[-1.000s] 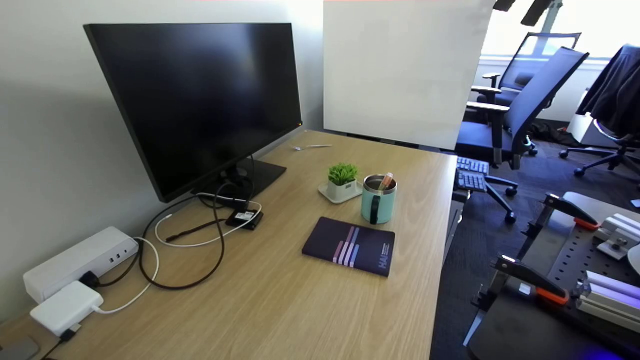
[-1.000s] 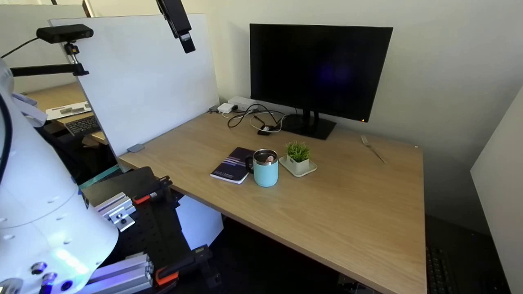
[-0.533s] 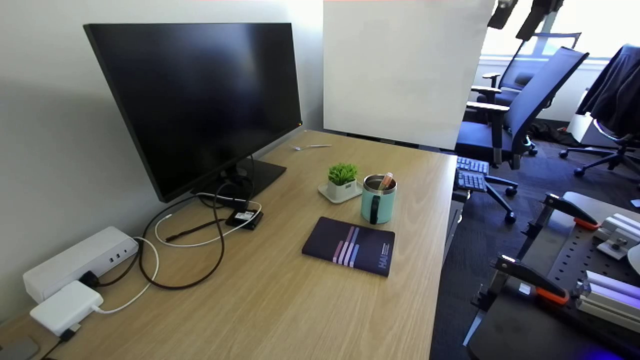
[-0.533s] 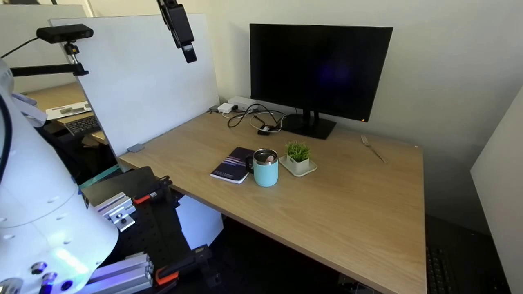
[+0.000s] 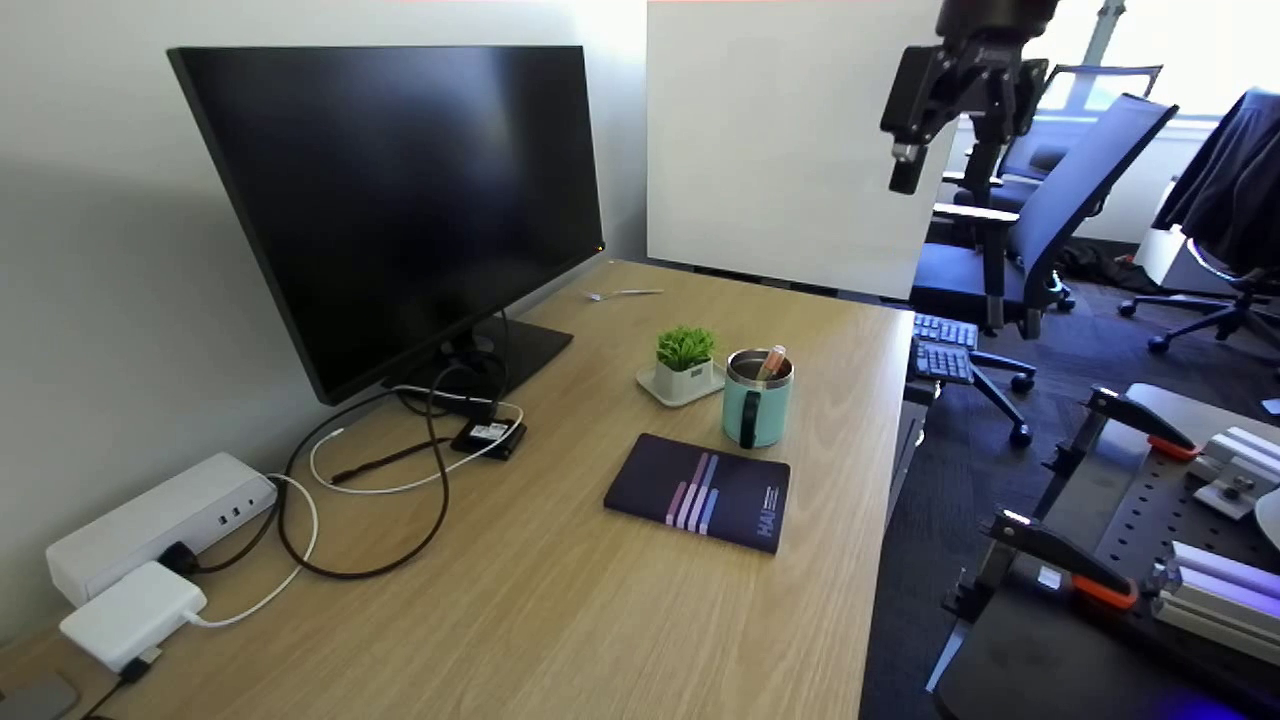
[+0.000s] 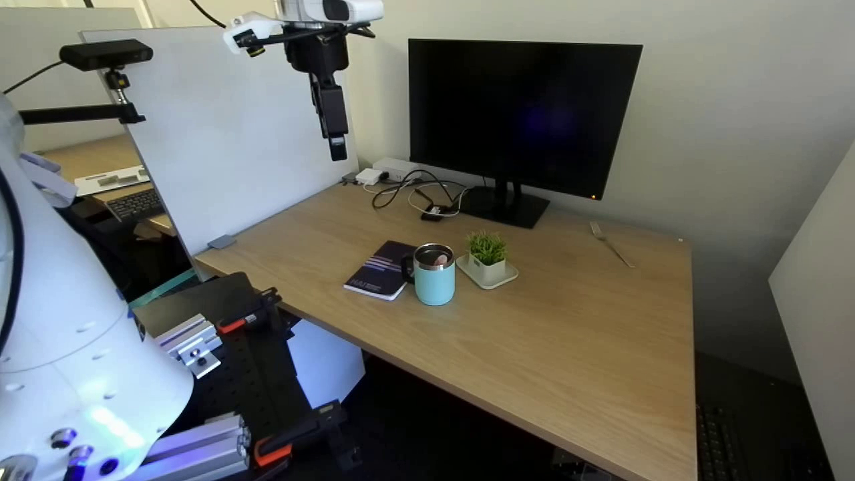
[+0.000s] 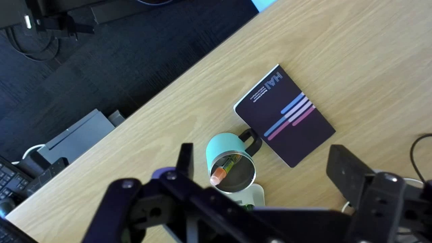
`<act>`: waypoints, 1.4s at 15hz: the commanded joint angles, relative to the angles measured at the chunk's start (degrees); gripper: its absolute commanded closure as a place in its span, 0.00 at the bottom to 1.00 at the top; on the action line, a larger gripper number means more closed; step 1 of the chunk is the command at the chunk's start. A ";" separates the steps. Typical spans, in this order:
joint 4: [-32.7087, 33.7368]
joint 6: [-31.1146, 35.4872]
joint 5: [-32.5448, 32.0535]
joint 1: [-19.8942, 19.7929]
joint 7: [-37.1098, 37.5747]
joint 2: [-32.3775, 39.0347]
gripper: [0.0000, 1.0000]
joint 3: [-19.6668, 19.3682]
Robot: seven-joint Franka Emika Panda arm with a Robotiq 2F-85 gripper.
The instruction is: Pick the marker from the cup and put it on the table
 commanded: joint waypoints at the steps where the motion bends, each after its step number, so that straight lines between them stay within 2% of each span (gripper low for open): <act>1: 6.47 0.91 -4.97 -2.58 8.87 11.34 0.00 4.05; 5: 13.74 0.23 -17.70 -3.76 25.96 21.79 0.00 7.43; 8: 19.39 -2.52 -27.99 -1.55 38.64 28.87 0.00 7.21; 10: 22.70 -4.82 -32.24 0.83 44.73 33.09 0.00 6.29; 15: 29.04 -9.01 -36.30 6.63 54.65 41.66 0.00 3.47; 21: 32.48 -9.00 -41.65 10.87 61.63 47.41 0.00 -0.70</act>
